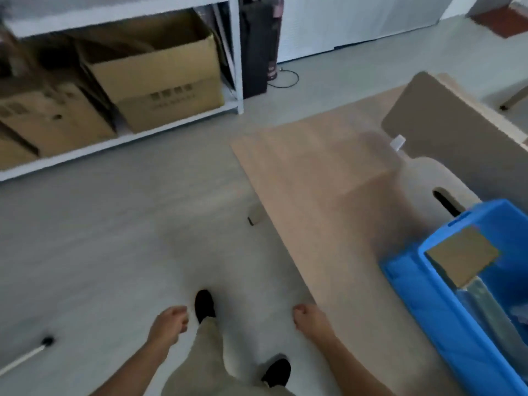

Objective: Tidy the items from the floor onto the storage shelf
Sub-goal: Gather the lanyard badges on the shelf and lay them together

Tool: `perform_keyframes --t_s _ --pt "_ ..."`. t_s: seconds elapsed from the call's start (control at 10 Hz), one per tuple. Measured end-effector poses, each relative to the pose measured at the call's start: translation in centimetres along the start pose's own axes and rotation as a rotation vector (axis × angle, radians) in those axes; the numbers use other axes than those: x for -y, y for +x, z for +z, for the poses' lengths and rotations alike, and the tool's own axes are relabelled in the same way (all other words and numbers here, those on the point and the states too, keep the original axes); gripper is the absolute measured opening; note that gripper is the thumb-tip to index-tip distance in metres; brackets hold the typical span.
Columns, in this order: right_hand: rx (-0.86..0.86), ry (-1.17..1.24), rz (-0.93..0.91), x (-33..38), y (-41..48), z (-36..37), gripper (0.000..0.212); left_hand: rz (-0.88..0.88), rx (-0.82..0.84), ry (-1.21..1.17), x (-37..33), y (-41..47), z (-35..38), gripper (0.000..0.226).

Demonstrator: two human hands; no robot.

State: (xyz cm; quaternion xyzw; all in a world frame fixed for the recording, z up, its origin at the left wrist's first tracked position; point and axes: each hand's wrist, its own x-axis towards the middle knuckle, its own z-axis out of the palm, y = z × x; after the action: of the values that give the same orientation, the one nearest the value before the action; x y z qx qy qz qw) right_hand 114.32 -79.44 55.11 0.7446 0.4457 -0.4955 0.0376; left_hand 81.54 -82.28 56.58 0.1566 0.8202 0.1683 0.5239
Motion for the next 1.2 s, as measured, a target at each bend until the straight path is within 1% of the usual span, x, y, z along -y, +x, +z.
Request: perform_keyframes --t_s 0.1,0.2,0.3,0.4,0.5,0.6,0.7,0.8,0.9,1.0,1.1,1.2 --pt "0.039 -0.112 -0.12 9.8 4.1 2.3 0.022 -0.116 -0.076 -0.067 1.8 2.8 -5.8 0.014" --pt "0.067 -0.135 -0.212 20.1 7.2 4.3 0.022 -0.234 -0.122 -0.148 2.2 5.7 -11.3 0.015" --pt "0.08 -0.148 -0.249 28.3 9.6 6.2 0.013 -0.337 -0.113 -0.186 0.5 8.1 -16.9 0.009" --pt "0.11 -0.155 -0.239 34.0 12.2 7.6 0.018 -0.344 -0.11 -0.212 -3.0 11.1 -21.6 0.007" --pt "0.117 -0.148 -0.149 37.9 14.9 8.2 0.018 -0.285 -0.099 -0.229 -7.9 15.5 -25.0 0.006" --pt "0.124 -0.106 -0.023 40.7 18.1 8.4 0.022 -0.189 -0.061 -0.302 -15.0 20.2 -28.0 0.007" --pt "0.152 -0.092 0.07 42.5 23.0 8.4 0.016 -0.117 -0.059 -0.376 -22.1 25.5 -31.2 0.004" --pt "0.321 -0.007 0.078 43.9 30.6 8.3 0.013 -0.046 -0.08 -0.411 -28.5 30.8 -34.6 0.006" --pt "0.371 -0.116 -0.087 51.1 34.8 6.9 0.019 -0.059 -0.126 -0.472 -33.5 35.0 -38.4 0.007" --pt "0.275 -0.117 0.036 64.6 31.8 6.1 0.028 -0.128 -0.195 -0.495 -36.6 37.7 -42.2 0.01" --pt "0.311 -0.269 0.026 76.5 33.6 6.9 0.033 -0.209 -0.226 -0.511 -38.4 40.4 -45.8 0.014" --pt "0.263 -0.266 -0.122 87.3 35.6 8.5 0.018 -0.32 -0.257 -0.568 -39.7 42.8 -49.0 0.013"
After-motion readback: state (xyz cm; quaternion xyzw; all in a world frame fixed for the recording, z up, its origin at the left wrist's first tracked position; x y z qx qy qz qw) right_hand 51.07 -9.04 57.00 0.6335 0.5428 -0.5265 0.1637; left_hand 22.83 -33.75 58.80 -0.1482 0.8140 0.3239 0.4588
